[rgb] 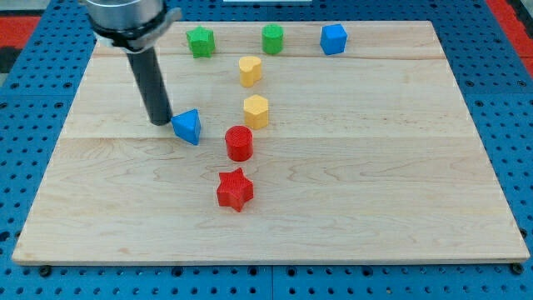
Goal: Push blue triangle into yellow heart
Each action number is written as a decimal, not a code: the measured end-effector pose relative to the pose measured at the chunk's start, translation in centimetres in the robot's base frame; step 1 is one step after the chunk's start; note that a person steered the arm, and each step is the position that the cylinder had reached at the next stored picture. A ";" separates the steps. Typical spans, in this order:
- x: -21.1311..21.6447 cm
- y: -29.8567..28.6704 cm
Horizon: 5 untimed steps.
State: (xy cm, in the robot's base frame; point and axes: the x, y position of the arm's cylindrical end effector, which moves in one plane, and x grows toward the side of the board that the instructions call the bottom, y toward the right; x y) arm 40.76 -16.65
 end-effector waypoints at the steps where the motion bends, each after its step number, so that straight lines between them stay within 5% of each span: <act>1: 0.7 -1.1; 5: 3.2 6.5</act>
State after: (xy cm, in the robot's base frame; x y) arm 43.98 -10.13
